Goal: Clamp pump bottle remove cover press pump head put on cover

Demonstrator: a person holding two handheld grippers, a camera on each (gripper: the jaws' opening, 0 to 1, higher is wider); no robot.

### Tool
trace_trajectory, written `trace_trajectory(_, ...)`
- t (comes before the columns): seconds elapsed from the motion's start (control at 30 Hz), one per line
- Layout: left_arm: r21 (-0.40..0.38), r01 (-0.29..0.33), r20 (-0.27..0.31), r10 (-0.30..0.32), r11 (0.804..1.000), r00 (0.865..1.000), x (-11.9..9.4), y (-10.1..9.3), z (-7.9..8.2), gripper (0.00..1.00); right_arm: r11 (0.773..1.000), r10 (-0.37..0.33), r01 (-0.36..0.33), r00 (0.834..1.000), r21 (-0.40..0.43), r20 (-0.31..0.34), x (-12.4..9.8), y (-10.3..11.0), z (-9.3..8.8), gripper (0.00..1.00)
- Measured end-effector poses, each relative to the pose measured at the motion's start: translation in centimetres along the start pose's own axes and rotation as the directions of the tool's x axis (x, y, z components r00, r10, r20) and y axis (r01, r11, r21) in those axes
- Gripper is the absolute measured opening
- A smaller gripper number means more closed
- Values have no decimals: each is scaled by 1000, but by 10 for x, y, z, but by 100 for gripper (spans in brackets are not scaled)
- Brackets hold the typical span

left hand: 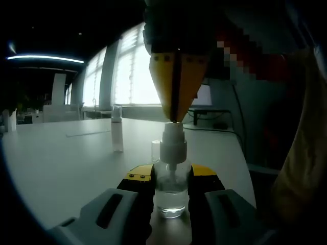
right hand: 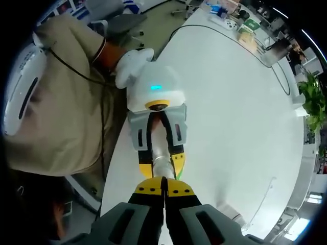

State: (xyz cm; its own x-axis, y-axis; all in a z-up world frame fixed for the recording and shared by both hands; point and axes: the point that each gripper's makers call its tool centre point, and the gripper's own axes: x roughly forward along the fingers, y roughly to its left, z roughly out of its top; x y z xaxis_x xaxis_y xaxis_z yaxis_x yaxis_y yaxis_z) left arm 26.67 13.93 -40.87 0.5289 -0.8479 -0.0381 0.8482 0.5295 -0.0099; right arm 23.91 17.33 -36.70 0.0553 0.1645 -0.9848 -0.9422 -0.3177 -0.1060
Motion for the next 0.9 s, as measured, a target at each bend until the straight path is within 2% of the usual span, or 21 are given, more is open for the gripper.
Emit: trace_trajectory(0.9, -4, 4, 2, -4, 1000, 1000, 0, 3, -1, 16, 999, -35, 35, 999, -37, -10, -7, -1, 2, 0)
